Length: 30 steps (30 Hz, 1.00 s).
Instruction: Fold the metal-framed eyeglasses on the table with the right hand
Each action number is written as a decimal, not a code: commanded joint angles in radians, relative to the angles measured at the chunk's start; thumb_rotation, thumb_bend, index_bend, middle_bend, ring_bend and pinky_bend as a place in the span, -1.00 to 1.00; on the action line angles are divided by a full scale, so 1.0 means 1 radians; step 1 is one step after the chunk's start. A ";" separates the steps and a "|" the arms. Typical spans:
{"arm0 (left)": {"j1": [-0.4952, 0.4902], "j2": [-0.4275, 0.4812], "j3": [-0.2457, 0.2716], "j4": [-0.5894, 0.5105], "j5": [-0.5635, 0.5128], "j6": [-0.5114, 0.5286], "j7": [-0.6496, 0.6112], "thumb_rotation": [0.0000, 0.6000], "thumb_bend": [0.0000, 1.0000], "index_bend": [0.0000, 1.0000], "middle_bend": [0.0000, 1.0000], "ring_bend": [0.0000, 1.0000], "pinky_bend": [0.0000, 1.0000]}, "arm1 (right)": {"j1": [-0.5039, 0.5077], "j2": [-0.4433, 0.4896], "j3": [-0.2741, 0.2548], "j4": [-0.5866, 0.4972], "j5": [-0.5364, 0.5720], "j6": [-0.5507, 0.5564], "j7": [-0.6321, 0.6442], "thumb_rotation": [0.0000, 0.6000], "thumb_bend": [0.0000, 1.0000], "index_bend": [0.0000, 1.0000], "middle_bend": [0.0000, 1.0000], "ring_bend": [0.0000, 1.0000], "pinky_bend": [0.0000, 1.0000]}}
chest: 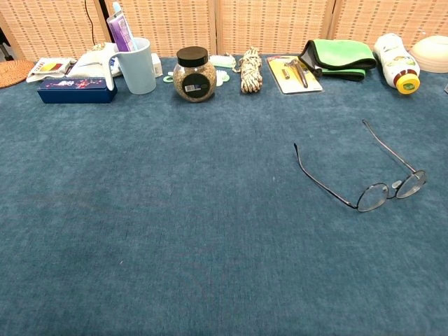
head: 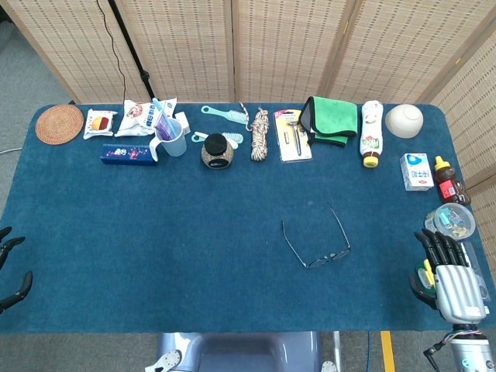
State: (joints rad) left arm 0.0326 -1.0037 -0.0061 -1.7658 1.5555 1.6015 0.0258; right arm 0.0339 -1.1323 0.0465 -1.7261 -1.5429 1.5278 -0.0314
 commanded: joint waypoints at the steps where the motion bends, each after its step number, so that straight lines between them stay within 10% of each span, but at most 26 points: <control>1: -0.003 0.002 -0.003 -0.001 0.000 0.000 -0.001 0.58 -0.19 -0.59 -0.78 -0.70 -0.72 | 0.001 0.003 0.003 0.000 0.004 -0.001 0.001 1.00 -0.14 -0.79 -0.83 -0.87 -0.87; 12: -0.012 0.010 -0.011 -0.010 -0.011 -0.014 0.019 0.58 -0.19 -0.59 -0.78 -0.70 -0.72 | 0.038 0.028 0.015 -0.022 0.025 -0.064 -0.015 1.00 -0.15 -0.82 -0.92 -0.95 -0.87; 30: -0.034 0.008 -0.037 -0.004 -0.043 -0.030 0.043 0.58 -0.19 -0.59 -0.78 -0.70 -0.72 | 0.195 -0.025 0.082 -0.062 0.180 -0.293 -0.124 1.00 -0.87 -0.96 -1.00 -1.00 -1.00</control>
State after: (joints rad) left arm -0.0010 -0.9960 -0.0427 -1.7708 1.5130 1.5720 0.0686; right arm 0.2111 -1.1444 0.1198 -1.7832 -1.3858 1.2559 -0.1352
